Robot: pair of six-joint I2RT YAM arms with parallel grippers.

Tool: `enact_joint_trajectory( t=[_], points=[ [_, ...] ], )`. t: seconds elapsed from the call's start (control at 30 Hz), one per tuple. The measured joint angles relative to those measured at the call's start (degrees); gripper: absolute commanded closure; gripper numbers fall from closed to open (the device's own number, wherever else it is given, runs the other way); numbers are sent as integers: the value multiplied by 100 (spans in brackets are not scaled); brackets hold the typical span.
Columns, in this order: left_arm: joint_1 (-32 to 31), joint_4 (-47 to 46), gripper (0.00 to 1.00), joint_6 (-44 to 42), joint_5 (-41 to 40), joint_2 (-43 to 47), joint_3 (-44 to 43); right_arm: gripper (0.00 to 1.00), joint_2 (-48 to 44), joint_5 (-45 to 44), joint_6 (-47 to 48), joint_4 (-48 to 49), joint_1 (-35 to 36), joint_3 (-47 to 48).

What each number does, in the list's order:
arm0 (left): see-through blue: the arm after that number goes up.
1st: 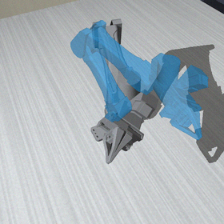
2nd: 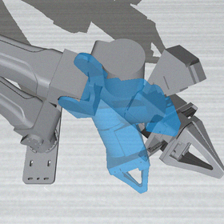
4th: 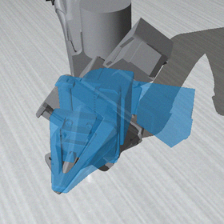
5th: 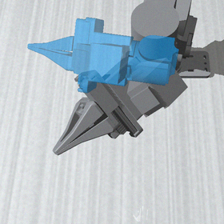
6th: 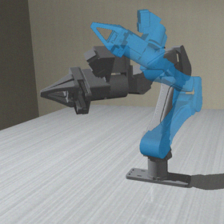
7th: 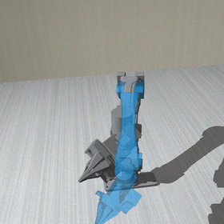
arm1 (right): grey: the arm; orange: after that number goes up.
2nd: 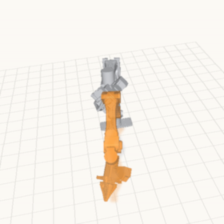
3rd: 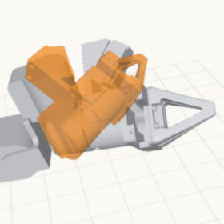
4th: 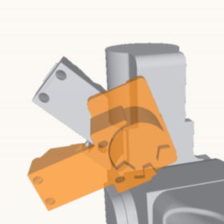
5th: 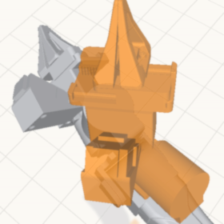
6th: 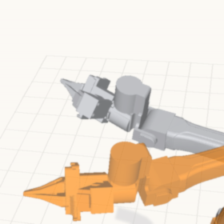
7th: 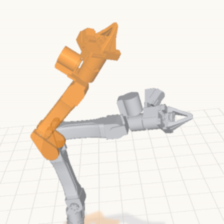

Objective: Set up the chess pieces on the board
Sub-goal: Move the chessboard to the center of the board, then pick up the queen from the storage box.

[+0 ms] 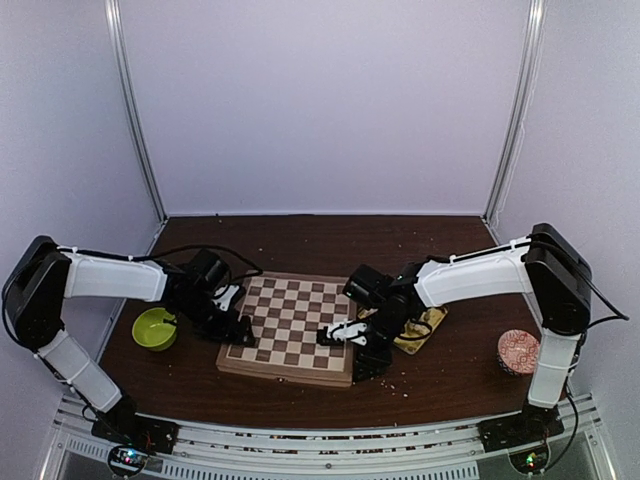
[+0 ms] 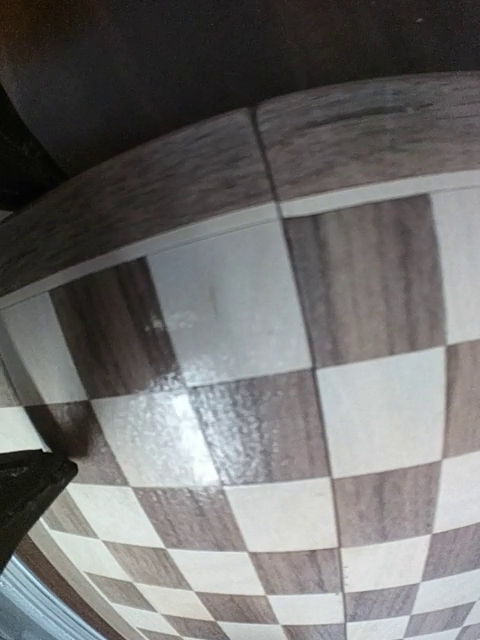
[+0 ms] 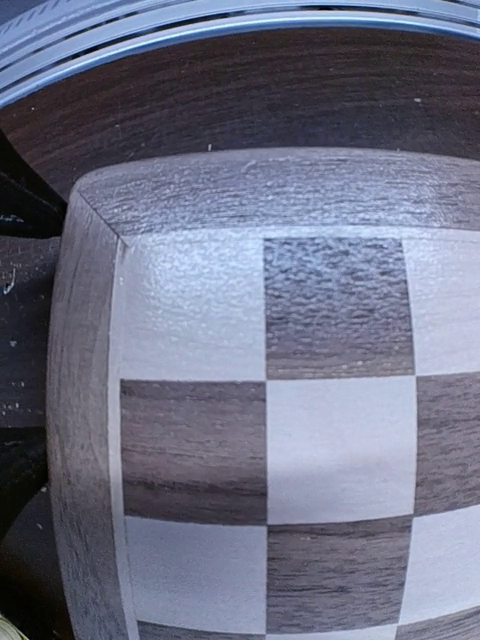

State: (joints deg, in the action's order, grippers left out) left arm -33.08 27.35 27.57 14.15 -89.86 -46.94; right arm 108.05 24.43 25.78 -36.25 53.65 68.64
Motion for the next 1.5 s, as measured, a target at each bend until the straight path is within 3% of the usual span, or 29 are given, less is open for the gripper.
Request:
enact_joint_trajectory(
  t=[0.43,0.7,0.9,1.1,1.27,1.37,1.5],
  points=[
    [-1178,219,20,804,-142,743,448,37,-293,-35,210,-721,0,-258],
    [-1532,474,16,1047,-162,940,439,35,-553,-160,127,-785,0,-540],
    [-1578,1596,13,833,-608,1298,-446,35,-1394,-415,188,-1207,-101,-820],
    [-1578,1821,9,-2,-1410,898,-1888,44,-2566,-317,195,-1423,-1071,-800],
    [-1576,1152,3,-647,-2146,658,-2181,45,-3139,-527,22,-997,-2295,-850],
    [-1550,758,2,-922,-2430,302,-2524,47,-3250,-833,-68,-535,-2806,-968],
    [-1517,260,2,-1023,-2483,-275,-2935,52,-2817,-1058,-162,-352,-2973,-776]
  ],
)
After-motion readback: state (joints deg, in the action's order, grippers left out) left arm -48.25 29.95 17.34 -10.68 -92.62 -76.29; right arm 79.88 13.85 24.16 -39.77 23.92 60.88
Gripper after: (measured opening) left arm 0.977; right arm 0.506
